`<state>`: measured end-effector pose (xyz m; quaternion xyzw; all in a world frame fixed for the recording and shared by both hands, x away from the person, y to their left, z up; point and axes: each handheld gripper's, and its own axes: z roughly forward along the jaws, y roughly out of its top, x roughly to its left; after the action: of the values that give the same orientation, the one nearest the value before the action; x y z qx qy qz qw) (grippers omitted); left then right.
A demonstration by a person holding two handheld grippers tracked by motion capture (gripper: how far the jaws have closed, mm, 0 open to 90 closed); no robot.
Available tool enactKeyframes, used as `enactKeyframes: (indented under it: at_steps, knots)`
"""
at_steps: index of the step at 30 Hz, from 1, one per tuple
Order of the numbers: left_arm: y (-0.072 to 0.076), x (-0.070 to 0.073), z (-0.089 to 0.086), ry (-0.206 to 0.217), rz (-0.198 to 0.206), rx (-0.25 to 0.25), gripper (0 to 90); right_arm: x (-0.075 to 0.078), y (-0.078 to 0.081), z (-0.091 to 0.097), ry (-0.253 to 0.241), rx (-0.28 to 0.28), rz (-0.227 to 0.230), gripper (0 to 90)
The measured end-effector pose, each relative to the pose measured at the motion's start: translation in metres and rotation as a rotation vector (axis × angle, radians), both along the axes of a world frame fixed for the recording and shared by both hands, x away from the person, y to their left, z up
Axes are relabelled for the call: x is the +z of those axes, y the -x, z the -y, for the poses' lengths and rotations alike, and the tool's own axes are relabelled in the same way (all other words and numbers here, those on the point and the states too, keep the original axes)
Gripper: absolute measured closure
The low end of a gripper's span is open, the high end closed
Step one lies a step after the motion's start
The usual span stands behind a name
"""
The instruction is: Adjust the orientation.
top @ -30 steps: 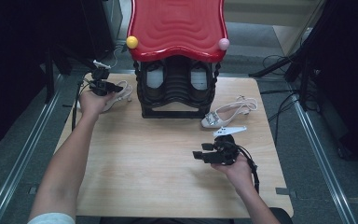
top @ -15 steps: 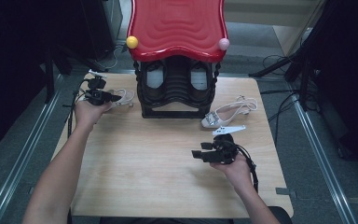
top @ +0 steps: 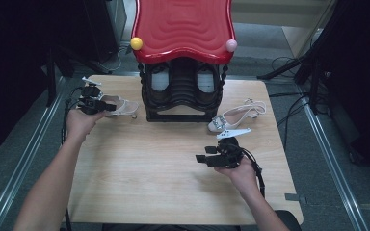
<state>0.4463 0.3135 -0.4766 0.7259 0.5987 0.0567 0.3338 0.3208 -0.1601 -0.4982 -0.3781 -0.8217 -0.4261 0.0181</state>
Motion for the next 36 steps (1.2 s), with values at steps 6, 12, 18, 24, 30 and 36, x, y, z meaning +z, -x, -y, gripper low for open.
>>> enactKeyframes:
  at_steps: [6, 12, 18, 24, 30, 36]
  knots:
    - [0.001, 0.000, -0.007, -0.032, -0.013, 0.021, 89.7, 0.000, -0.001, -0.002, 0.000, 0.005, -0.003, 40.0]
    - [0.002, 0.001, -0.017, -0.087, -0.019, 0.054, 89.8, -0.001, -0.001, -0.002, 0.001, 0.007, -0.007, 40.0]
    - [0.002, 0.004, -0.029, -0.106, -0.017, 0.072, 89.0, -0.001, 0.000, -0.005, 0.010, 0.016, -0.010, 40.0]
    - [0.007, 0.011, -0.027, -0.092, 0.006, 0.086, 80.1, -0.002, 0.000, -0.006, 0.012, 0.019, -0.012, 39.9]
    - [0.013, 0.010, -0.024, -0.104, 0.036, 0.136, 65.9, -0.002, 0.001, -0.006, 0.013, 0.022, -0.012, 39.8]
    - [0.014, -0.004, -0.026, -0.065, 0.027, 0.180, 60.9, -0.003, 0.000, -0.007, 0.014, 0.023, -0.012, 39.8]
